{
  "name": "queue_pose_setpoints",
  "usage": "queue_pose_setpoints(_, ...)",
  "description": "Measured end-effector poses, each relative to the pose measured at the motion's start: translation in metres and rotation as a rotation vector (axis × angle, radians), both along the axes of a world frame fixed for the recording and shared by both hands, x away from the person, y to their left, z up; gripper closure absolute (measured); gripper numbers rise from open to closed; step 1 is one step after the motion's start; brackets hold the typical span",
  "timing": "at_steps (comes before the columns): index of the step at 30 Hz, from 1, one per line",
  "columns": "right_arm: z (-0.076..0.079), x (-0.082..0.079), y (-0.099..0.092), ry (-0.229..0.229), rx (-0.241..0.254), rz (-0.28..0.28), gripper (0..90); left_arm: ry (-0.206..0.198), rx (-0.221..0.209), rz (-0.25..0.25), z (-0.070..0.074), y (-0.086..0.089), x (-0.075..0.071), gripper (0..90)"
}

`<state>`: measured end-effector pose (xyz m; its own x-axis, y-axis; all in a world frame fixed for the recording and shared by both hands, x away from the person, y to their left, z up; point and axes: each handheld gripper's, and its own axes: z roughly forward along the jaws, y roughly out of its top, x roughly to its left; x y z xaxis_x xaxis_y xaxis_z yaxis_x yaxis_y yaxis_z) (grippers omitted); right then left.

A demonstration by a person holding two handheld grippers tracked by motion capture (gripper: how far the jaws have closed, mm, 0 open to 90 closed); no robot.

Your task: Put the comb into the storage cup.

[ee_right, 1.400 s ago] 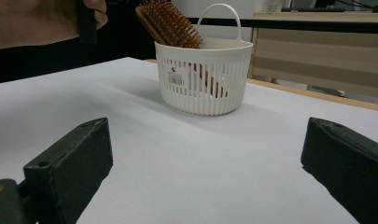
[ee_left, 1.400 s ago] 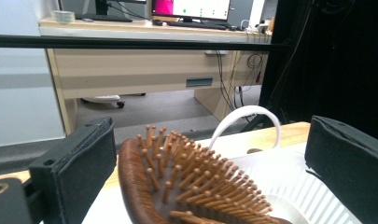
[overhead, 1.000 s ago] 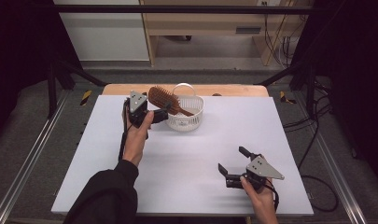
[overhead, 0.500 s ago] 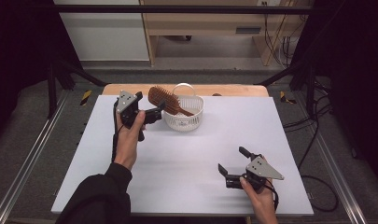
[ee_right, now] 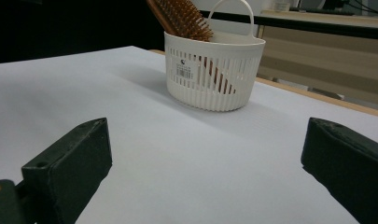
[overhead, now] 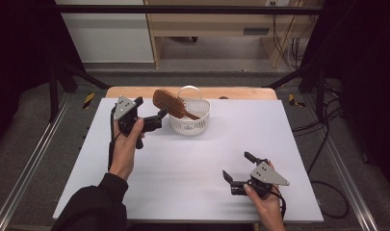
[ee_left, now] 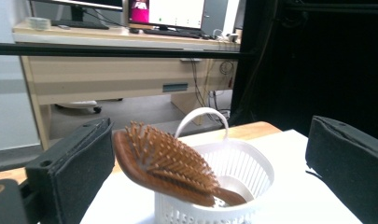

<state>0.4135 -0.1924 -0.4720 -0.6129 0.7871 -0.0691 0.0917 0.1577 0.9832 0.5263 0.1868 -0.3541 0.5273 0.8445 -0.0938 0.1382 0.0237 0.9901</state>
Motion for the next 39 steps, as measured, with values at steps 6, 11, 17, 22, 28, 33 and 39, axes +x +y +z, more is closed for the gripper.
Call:
queue_pose_setpoints(6,0.002,-0.001,-0.001,-0.003,0.005,0.001,2.2,-0.011,-0.008,0.008,0.003,0.01,-0.009,1.0)
queue_pose_setpoints(11,0.002,-0.001,0.001,0.005,0.007,0.017,2.4,-0.003,0.006,0.03,0.01,0.024,-0.019,1.1)
queue_pose_setpoints(17,0.001,-0.001,0.0,0.005,0.004,0.004,3.3,-0.006,0.018,0.046,0.013,0.042,-0.028,1.0)
queue_pose_setpoints(22,0.001,-0.001,-0.003,0.011,0.018,-0.007,3.4,-0.004,0.013,0.062,0.015,0.054,-0.032,1.5)
queue_pose_setpoints(28,0.001,0.0,-0.002,0.011,0.014,0.0,3.3,-0.021,0.031,0.082,0.017,0.068,-0.043,1.0)
queue_pose_setpoints(33,0.001,0.0,-0.002,0.015,0.029,0.006,3.3,-0.028,0.03,0.093,0.014,0.078,-0.048,1.1)
queue_pose_setpoints(39,0.001,0.001,-0.003,0.015,0.03,-0.004,3.3,-0.05,0.043,0.097,0.011,0.088,-0.054,1.5)
